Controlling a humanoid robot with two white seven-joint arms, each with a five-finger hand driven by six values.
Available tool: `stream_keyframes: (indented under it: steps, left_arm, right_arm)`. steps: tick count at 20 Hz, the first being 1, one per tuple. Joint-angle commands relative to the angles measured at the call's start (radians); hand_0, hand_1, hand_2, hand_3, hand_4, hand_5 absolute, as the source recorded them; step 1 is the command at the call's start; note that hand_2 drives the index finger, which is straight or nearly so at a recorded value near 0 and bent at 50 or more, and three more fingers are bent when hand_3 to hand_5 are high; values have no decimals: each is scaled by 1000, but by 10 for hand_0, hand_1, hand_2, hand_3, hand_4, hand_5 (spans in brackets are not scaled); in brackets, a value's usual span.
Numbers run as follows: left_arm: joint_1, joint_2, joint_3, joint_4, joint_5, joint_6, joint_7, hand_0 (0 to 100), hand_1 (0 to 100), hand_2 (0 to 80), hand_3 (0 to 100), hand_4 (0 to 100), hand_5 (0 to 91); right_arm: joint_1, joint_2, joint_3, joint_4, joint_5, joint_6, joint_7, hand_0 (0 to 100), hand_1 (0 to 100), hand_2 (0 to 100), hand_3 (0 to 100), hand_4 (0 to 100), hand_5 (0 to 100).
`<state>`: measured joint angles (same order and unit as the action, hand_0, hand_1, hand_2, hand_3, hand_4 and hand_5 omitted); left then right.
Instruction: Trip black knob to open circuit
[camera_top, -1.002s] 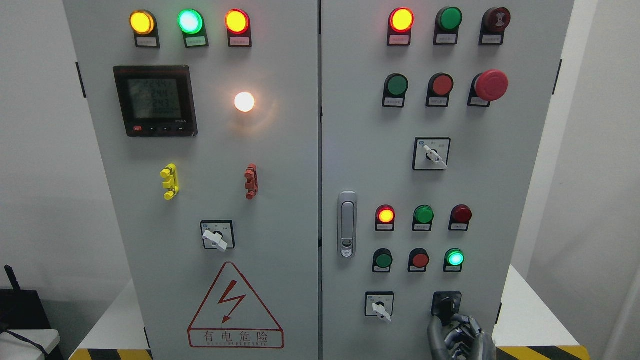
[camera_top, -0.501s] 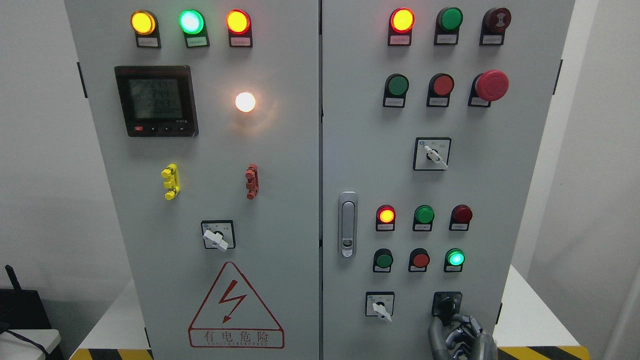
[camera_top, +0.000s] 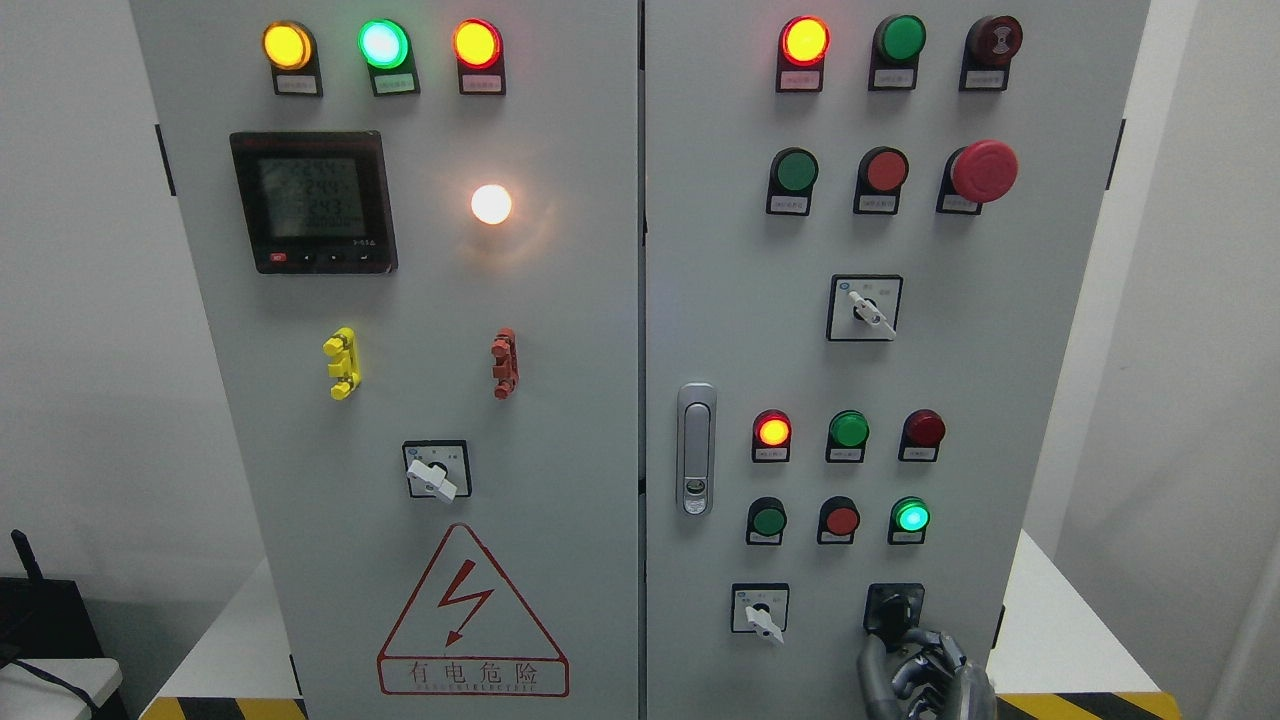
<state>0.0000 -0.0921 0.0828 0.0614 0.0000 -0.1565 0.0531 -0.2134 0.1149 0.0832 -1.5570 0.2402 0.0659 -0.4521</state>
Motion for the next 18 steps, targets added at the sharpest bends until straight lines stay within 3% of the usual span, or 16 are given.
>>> stream_keyframes:
  steps: [1, 7, 18]
  left_arm:
    - [-8, 0, 0, 0, -34, 0, 1, 120, 389, 0, 0, 0, 0]
    - [-8, 0, 0, 0, -32, 0, 1, 120, 389, 0, 0, 0, 0]
    - [-8, -1, 0, 0, -32, 0, 1, 120, 389, 0, 0, 0, 0]
  right_arm:
    - [0, -1, -5, 0, 2, 0, -2, 474, 749, 525, 883, 895, 921]
    - [0, -1, -8, 0, 2, 0, -2, 485, 760, 498, 876, 892, 915]
    - [2, -3, -6, 0, 1, -1, 0, 405, 762, 466, 858, 890, 916]
